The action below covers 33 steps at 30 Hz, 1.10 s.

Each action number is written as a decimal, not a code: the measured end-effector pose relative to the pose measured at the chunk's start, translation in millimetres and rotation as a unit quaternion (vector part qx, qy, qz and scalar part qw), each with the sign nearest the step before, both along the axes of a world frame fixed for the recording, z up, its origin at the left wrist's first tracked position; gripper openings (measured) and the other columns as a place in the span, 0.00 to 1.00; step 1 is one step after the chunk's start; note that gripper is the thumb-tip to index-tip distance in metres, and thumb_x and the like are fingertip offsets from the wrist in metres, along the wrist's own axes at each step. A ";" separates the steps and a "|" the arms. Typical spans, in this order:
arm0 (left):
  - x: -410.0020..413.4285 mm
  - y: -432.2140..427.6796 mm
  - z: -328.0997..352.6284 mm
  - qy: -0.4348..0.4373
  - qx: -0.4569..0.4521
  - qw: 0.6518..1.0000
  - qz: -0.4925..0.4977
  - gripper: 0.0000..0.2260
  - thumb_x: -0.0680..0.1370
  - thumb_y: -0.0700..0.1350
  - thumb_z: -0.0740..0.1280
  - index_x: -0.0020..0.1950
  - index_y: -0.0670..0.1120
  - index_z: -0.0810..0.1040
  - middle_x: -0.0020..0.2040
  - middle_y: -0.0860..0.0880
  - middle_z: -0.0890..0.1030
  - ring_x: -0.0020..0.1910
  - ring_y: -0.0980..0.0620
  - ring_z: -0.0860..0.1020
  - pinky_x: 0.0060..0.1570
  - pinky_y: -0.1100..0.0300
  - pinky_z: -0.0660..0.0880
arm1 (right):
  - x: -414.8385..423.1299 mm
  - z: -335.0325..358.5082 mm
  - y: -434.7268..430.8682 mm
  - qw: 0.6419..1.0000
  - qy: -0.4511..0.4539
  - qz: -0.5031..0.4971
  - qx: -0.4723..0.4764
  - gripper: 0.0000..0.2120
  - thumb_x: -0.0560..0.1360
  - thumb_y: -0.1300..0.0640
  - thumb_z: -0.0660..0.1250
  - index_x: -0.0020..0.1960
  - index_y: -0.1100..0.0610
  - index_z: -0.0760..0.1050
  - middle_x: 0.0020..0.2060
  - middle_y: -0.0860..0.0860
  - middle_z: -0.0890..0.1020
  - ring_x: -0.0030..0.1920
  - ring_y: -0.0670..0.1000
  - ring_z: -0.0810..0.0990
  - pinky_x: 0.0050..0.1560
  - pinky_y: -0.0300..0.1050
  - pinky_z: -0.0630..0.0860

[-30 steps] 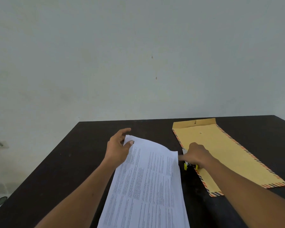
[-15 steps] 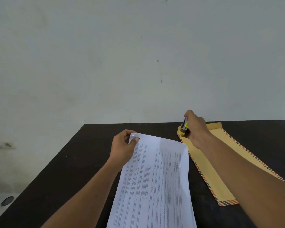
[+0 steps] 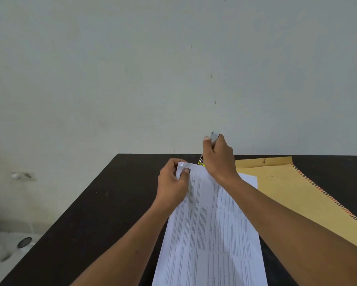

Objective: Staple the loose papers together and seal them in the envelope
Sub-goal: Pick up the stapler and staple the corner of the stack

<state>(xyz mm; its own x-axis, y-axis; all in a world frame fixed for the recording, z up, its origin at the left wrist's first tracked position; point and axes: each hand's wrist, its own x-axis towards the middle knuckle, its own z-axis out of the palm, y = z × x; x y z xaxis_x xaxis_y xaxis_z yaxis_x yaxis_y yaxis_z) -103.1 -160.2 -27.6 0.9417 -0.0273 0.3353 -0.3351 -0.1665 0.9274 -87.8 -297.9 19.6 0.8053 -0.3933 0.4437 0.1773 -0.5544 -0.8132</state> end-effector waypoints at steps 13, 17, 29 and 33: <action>-5.7 -0.4 5.2 -0.054 -0.005 0.998 0.006 0.05 0.80 0.40 0.66 0.49 0.51 0.78 0.43 0.52 0.82 0.43 0.52 0.81 0.42 0.59 0.80 | 0.5 -11.6 7.7 0.994 -0.023 -0.010 -0.104 0.16 0.82 0.44 0.54 0.44 0.56 0.67 0.31 0.50 0.76 0.34 0.54 0.77 0.34 0.49 0.69; -10.5 -1.4 7.5 -0.065 -0.008 0.998 0.003 0.06 0.80 0.40 0.66 0.49 0.50 0.79 0.42 0.52 0.83 0.41 0.55 0.80 0.40 0.64 0.77 | 0.5 -17.9 13.3 0.994 -0.037 -0.016 -0.106 0.18 0.82 0.43 0.54 0.44 0.56 0.68 0.31 0.50 0.75 0.35 0.54 0.77 0.38 0.50 0.72; -7.0 -4.3 0.7 -0.060 -0.003 0.998 -0.001 0.04 0.80 0.42 0.68 0.50 0.51 0.79 0.44 0.54 0.83 0.45 0.54 0.82 0.45 0.59 0.81 | -1.1 -22.7 11.4 0.997 -0.057 0.024 -0.052 0.17 0.83 0.45 0.54 0.42 0.55 0.67 0.30 0.47 0.73 0.30 0.47 0.71 0.36 0.48 0.69; 2.0 2.6 -0.7 -0.032 0.007 0.999 0.037 0.04 0.80 0.42 0.68 0.51 0.51 0.78 0.44 0.54 0.82 0.43 0.57 0.81 0.40 0.67 0.76 | -3.3 -12.0 -2.7 0.997 -0.050 0.017 0.049 0.17 0.83 0.43 0.54 0.47 0.56 0.67 0.33 0.48 0.77 0.36 0.52 0.78 0.40 0.49 0.73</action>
